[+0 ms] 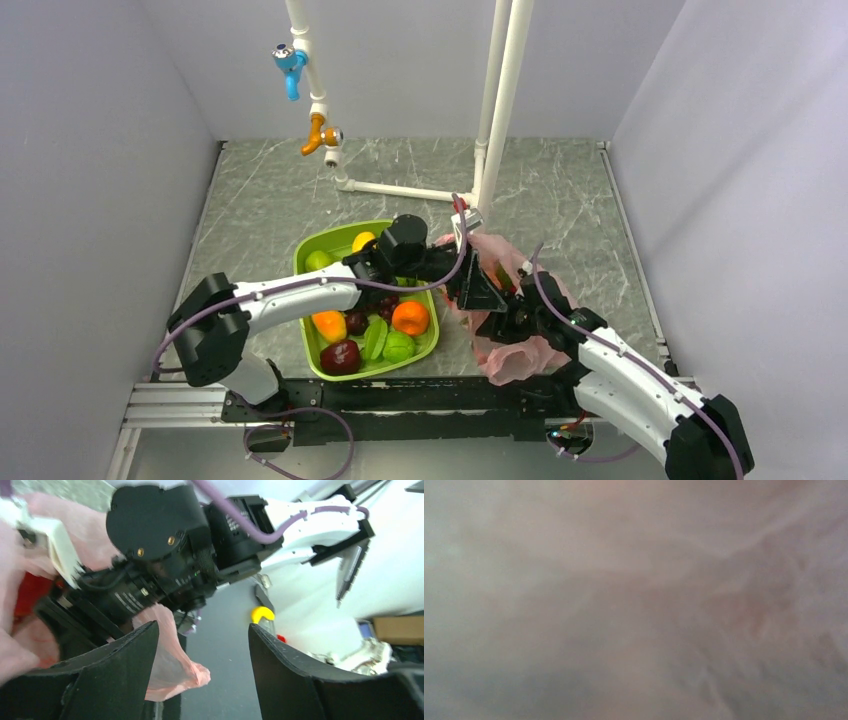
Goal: Take the fake fruits out of the plastic bag
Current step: Adjust the plastic bag at the center of the board.
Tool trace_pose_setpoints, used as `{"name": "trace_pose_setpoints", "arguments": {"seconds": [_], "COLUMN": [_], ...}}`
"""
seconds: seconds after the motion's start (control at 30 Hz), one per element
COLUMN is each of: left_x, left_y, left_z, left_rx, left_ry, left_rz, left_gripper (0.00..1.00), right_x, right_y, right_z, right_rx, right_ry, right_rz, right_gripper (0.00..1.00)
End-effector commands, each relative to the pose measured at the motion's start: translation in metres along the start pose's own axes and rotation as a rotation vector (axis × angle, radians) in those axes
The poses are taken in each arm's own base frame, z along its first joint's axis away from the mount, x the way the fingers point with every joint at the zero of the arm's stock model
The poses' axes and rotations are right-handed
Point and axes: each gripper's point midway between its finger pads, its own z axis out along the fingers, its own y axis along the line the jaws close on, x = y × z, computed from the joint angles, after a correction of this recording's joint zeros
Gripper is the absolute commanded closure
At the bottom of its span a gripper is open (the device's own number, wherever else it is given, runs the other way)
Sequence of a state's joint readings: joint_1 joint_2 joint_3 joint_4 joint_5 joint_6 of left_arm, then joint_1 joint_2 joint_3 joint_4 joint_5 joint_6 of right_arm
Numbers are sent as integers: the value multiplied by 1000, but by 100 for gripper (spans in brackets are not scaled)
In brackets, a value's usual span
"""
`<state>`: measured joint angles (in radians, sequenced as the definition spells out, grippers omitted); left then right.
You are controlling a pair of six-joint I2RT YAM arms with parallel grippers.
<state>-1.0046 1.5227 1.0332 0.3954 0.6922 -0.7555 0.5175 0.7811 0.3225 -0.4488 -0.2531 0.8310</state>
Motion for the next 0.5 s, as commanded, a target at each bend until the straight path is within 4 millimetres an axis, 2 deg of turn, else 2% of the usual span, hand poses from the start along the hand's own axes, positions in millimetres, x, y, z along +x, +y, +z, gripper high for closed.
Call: {"name": "trace_pose_setpoints", "arguments": {"seconds": [0.0, 0.03, 0.1, 0.2, 0.23, 0.37, 0.47], "left_x": [12, 19, 38, 59, 72, 95, 85], "left_y": [-22, -12, -7, 17, 22, 16, 14], "left_z": [1, 4, 10, 20, 19, 14, 7], "left_rx": [155, 93, 52, -82, -130, -154, -226], "left_ry": [38, 59, 144, 270, 332, 393, 312], "left_rz": [-27, 1, 97, 148, 183, 278, 306], "left_gripper": [30, 28, 23, 21, 21, 21, 21], "right_x": [-34, -36, -43, -47, -49, -57, -57], "right_y": [25, 27, 30, 30, 29, 26, 19], "right_z": [-16, -20, -26, -33, -35, -41, -44], "right_rx": [-64, -68, -76, -53, -36, 11, 56], "right_ry": [-156, -174, -211, -227, -232, -263, -260], "right_rz": [-46, -61, -85, -89, -85, -68, -32], "right_gripper": [52, 51, 49, 48, 48, 48, 47]}}
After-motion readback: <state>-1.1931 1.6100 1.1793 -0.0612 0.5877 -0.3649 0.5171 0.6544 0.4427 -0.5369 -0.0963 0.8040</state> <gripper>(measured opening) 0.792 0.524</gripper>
